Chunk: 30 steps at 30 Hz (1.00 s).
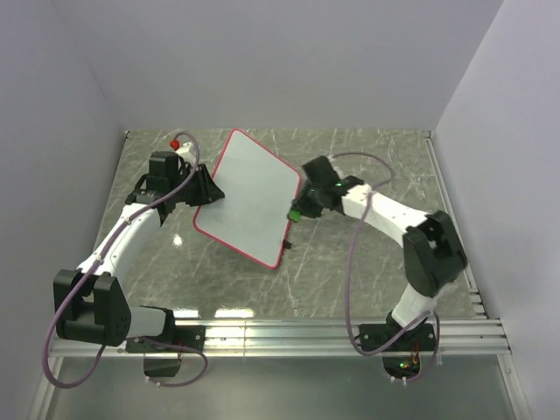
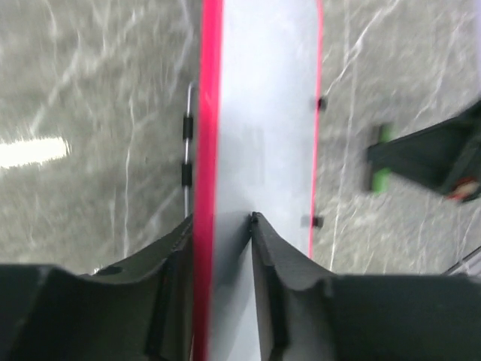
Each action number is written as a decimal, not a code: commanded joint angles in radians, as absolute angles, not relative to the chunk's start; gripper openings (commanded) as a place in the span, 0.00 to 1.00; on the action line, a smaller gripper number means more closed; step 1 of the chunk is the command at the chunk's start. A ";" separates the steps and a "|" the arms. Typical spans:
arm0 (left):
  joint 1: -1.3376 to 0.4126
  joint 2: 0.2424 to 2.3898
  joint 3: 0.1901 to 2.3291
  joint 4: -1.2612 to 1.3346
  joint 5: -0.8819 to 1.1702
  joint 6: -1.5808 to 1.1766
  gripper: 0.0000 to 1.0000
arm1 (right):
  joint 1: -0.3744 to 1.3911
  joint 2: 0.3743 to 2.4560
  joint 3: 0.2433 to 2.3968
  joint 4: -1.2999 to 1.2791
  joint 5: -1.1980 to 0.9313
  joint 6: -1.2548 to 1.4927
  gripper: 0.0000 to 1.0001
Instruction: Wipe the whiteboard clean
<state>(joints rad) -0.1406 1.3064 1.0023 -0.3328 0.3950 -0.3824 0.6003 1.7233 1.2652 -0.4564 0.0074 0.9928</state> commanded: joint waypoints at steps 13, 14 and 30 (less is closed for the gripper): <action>-0.150 1.193 1.051 -0.419 0.284 -0.390 0.82 | 0.426 1.529 0.982 -0.463 0.150 0.810 0.85; -0.149 1.180 1.060 -0.429 0.261 -0.390 0.83 | 0.426 1.537 0.997 -0.468 0.152 0.801 0.99; -0.160 0.960 1.124 -0.636 -0.081 -0.393 0.83 | 0.433 0.870 1.117 -0.638 0.202 0.655 1.00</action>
